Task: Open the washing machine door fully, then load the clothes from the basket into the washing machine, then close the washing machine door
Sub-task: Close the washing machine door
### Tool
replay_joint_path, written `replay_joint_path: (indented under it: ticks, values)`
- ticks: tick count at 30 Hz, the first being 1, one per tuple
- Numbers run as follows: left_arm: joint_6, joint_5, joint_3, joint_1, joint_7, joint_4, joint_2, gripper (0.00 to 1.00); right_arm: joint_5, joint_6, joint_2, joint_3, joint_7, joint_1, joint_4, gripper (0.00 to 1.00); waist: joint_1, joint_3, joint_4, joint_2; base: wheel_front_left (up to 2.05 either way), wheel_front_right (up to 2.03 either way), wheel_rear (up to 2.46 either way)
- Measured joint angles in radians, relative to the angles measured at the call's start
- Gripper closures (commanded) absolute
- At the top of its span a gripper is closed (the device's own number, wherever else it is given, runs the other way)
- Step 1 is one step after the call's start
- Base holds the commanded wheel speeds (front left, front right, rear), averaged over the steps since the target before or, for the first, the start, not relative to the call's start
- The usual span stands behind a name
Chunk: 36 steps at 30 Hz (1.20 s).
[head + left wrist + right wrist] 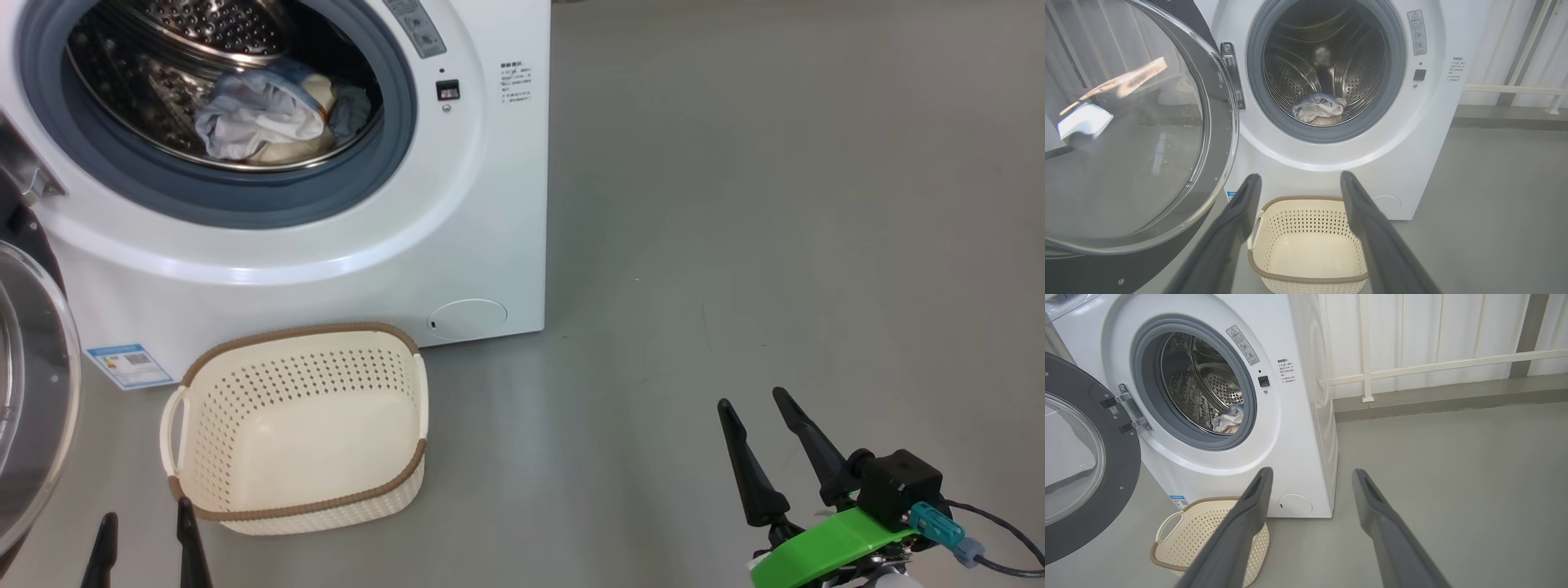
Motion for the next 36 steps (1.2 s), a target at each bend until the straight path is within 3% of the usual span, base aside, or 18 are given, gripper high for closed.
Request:
replay_joint_path:
  ticks: [20,36]
  values:
    - [0.009,-0.003,-0.003,0.008,0.000,-0.007,0.000,0.00,0.000,0.000,-0.003,0.004,0.000,0.003,0.011,0.00,0.0000,-0.032,0.020,0.0000,0.00,0.00,0.00]
    - [0.018,-0.028,-0.019,0.028,0.000,-0.008,0.000,0.00,0.000,0.000,-0.008,0.017,0.000,0.021,0.013,0.00,0.0000,-0.036,0.121,0.0000,0.00,0.00,0.00]
